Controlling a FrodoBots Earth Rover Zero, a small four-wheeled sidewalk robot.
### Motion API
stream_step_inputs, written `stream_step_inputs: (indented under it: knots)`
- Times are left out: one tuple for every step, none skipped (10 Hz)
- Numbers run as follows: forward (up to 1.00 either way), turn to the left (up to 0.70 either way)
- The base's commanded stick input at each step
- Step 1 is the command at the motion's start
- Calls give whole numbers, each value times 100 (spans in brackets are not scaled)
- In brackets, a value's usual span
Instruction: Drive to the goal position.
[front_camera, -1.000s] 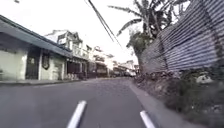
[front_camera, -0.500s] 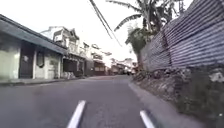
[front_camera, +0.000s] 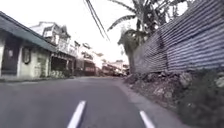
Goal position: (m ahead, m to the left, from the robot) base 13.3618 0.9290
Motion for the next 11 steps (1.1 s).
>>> stream_step_inputs:
  knots:
    - [85,-34]
    - [85,-28]
    - [85,-21]
    - [85,-8]
    - [85,0]
    - [85,0]
    - [85,0]
    - [85,0]
    - [85,0]
    - [85,0]
    - [85,0]
